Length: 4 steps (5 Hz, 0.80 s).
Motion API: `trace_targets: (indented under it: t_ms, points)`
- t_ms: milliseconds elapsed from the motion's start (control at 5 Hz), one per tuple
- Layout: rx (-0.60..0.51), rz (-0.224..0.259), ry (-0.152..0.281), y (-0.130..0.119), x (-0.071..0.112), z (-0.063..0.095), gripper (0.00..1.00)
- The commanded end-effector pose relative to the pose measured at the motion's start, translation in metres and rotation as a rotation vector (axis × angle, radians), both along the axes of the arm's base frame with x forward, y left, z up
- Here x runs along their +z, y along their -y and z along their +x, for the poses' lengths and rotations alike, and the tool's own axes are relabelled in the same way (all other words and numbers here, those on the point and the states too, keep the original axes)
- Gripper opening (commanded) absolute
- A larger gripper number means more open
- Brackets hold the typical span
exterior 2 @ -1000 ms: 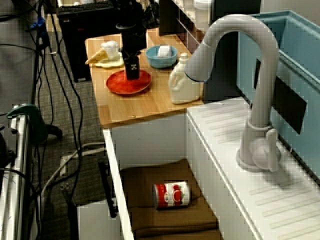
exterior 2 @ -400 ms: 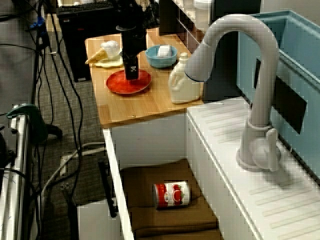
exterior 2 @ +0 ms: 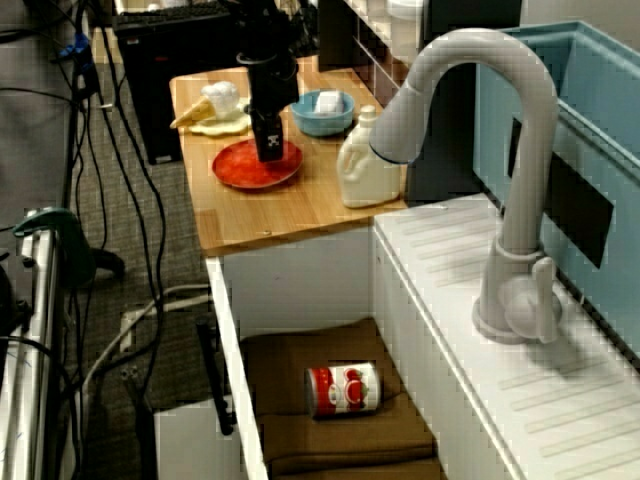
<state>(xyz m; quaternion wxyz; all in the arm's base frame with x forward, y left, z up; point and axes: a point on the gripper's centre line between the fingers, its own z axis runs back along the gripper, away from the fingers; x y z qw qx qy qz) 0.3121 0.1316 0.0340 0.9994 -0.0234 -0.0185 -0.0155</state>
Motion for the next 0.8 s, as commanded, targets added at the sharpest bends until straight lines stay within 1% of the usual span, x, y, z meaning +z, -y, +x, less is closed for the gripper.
trace_targets:
  t_ms: [0, 200, 400, 600]
  points:
    - [-0.018, 0.057, 0.039, 0.013, 0.004, 0.003, 0.0]
    - [-0.025, 0.02, 0.026, 0.021, 0.002, 0.002, 0.0]
    - [-0.013, -0.022, 0.007, 0.025, 0.004, 0.008, 0.0]
    - [-0.012, -0.052, -0.002, 0.031, 0.009, 0.017, 0.0]
